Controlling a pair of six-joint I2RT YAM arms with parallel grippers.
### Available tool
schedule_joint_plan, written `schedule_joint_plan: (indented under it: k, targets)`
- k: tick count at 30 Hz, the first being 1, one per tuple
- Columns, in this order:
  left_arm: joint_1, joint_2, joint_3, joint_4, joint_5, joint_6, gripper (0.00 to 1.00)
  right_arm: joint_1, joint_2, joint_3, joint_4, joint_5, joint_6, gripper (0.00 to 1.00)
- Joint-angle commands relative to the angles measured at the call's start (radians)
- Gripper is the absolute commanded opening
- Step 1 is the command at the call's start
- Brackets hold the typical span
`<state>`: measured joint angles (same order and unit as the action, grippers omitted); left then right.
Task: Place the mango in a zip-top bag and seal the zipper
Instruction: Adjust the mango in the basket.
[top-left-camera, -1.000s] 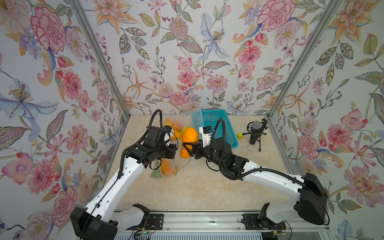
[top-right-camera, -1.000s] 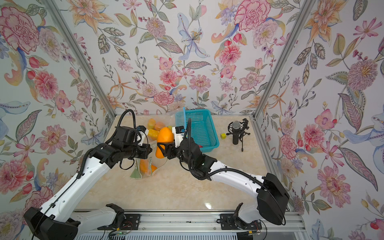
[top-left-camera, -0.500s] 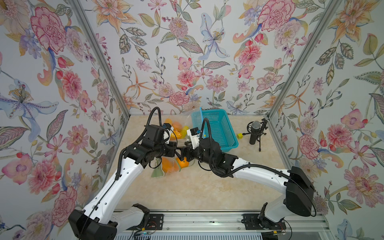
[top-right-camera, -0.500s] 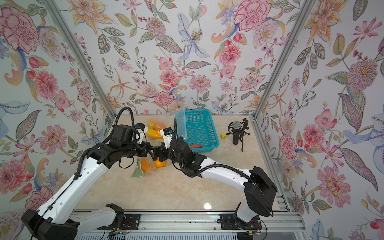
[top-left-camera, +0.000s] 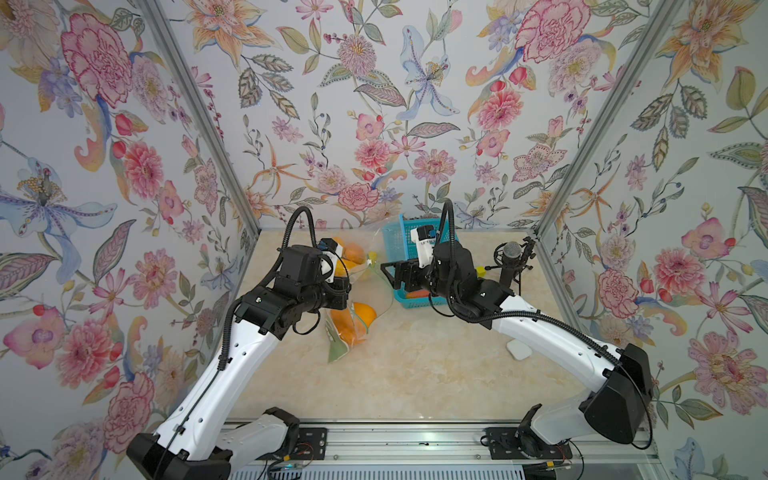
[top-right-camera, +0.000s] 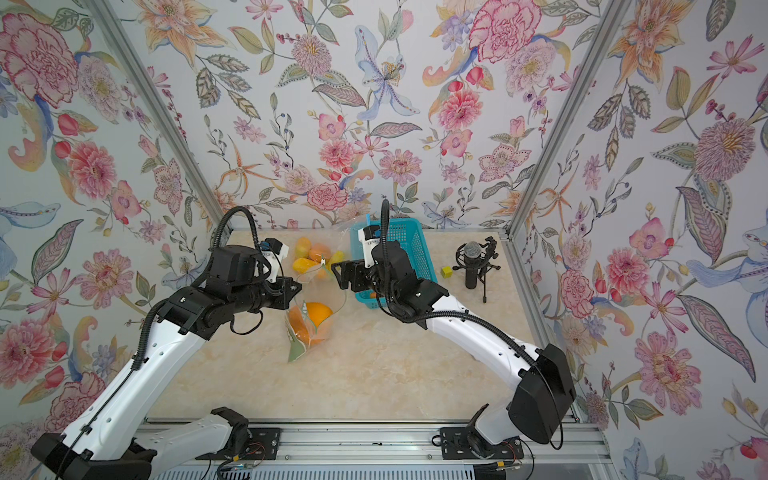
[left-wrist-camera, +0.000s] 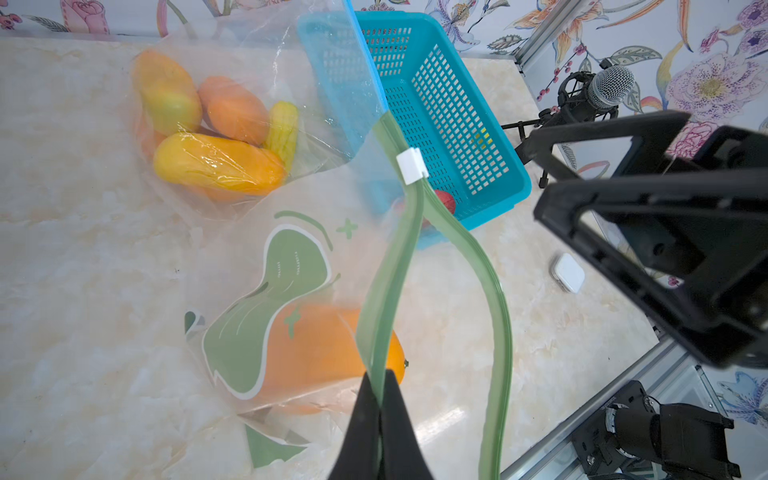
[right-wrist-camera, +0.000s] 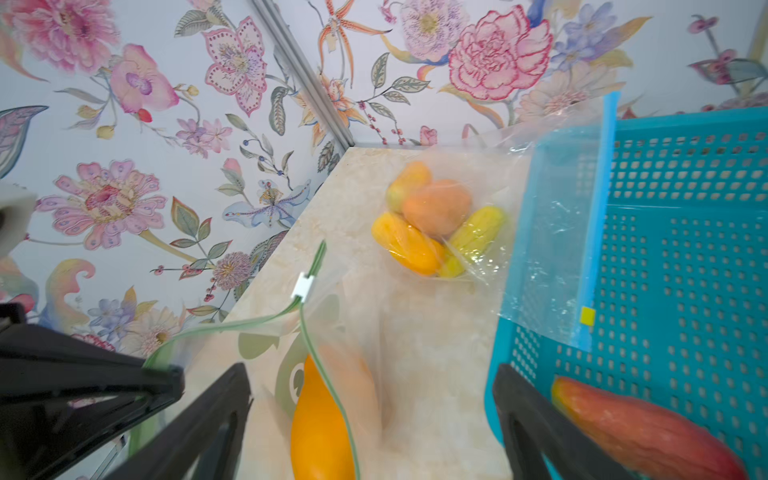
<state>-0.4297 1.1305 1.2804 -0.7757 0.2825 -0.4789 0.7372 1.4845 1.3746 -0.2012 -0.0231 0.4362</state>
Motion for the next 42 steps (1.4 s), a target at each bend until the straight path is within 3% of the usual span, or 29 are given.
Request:
schedule_joint_plan:
  k: [1, 6, 10, 13, 21, 29, 38, 42]
  targets:
    - [0.014, -0.014, -0.041, 0.03, 0.015, 0.01, 0.0, -0.097, 0.074, 0.126, -0.372, -0.017, -0.121, 0.91]
    - [0.014, -0.023, -0.068, 0.041, 0.027, 0.011, 0.0, -0.209, 0.235, 0.267, -0.556, -0.046, -0.301, 0.93]
    - [0.014, -0.041, -0.084, 0.036, 0.026, 0.007, 0.0, -0.259, 0.362, 0.326, -0.637, 0.012, -0.37, 0.93]
    - [0.014, -0.054, -0.102, 0.041, 0.024, 0.002, 0.0, -0.287, 0.422, 0.336, -0.643, -0.025, -0.402, 0.93]
    - [0.014, -0.042, -0.114, 0.05, 0.029, 0.006, 0.0, -0.26, 0.54, 0.403, -0.739, -0.018, -0.532, 0.93]
    - [0.014, -0.031, -0.119, 0.057, 0.03, 0.005, 0.0, -0.201, 0.646, 0.505, -0.843, -0.09, -0.613, 0.94]
    - [0.014, -0.025, -0.106, 0.047, 0.024, -0.002, 0.0, -0.211, 0.775, 0.582, -0.872, -0.104, -0.637, 0.93]
    - [0.014, -0.02, -0.097, 0.043, 0.022, -0.003, 0.0, -0.22, 0.808, 0.613, -0.871, -0.035, -0.612, 0.89]
